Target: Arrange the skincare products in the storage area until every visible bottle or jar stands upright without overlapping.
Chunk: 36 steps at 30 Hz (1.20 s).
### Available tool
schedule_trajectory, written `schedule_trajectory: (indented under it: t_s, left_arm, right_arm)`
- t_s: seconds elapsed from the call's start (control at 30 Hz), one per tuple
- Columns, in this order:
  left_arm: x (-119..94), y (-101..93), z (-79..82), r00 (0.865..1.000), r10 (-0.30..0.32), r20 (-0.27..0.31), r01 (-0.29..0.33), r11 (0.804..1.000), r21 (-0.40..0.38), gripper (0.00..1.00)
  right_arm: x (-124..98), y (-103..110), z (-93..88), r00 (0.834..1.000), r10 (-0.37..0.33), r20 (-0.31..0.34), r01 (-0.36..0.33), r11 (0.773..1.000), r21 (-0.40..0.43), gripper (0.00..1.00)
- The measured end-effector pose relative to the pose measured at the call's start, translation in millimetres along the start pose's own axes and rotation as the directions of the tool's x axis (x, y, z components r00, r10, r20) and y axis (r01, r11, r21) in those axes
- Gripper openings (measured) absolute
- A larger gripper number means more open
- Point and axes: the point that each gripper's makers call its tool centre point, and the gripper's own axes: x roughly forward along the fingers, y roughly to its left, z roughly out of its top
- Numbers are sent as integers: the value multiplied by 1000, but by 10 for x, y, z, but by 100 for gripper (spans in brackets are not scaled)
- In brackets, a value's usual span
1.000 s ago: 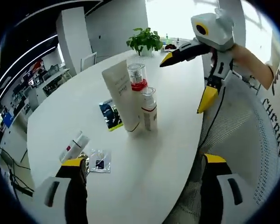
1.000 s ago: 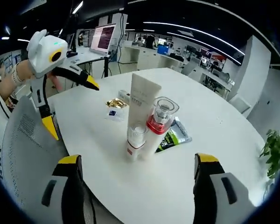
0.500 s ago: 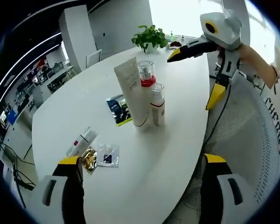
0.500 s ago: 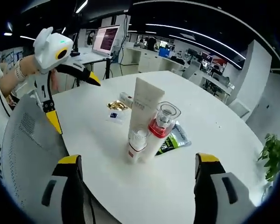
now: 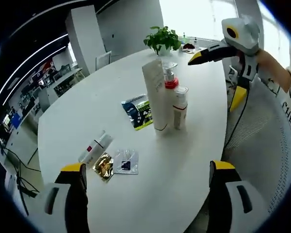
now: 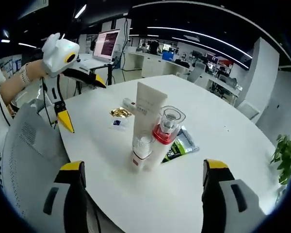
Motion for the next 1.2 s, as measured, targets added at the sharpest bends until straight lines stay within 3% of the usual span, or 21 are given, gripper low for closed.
schedule_trajectory:
  t_s: [0.33,0.43,0.77,0.8,0.87,0.93,1.2]
  left_arm:
    - [113,337,-33,1000,10,-17,-10,1000,21,99]
    - [184,427,20,999,-14,30,12,998,64,99]
    - [415,795,-120,999,-19,-47,23,995,99,94]
    - [418,790,-115,999,-24,-45,28,995,98,96]
    - [472,739,-45,995,-98,1,98,992,78,98]
    - [508,804,-2,993,-112,29,111,993,31,97]
    - [747,1003,10,989,-146,2,146,988,49,91]
  right_arm:
    - [-50,-74,124,999,-34,24,33,999,27,100]
    - [-61,-64,150,999,-29,25,28,999,31,100]
    - [-27,-71,145,1000,-26,9,26,1000,17,100]
    - [-26,-70,144,1000,-24,7,24,1000,17,100]
    - [-22,-73,130,1000,-21,-5,21,1000,15,100]
    - [-19,-93,130,1000,-27,-1,27,999,16,100]
    - [-26,-119,64,999,-31,-18,32,999,38,100]
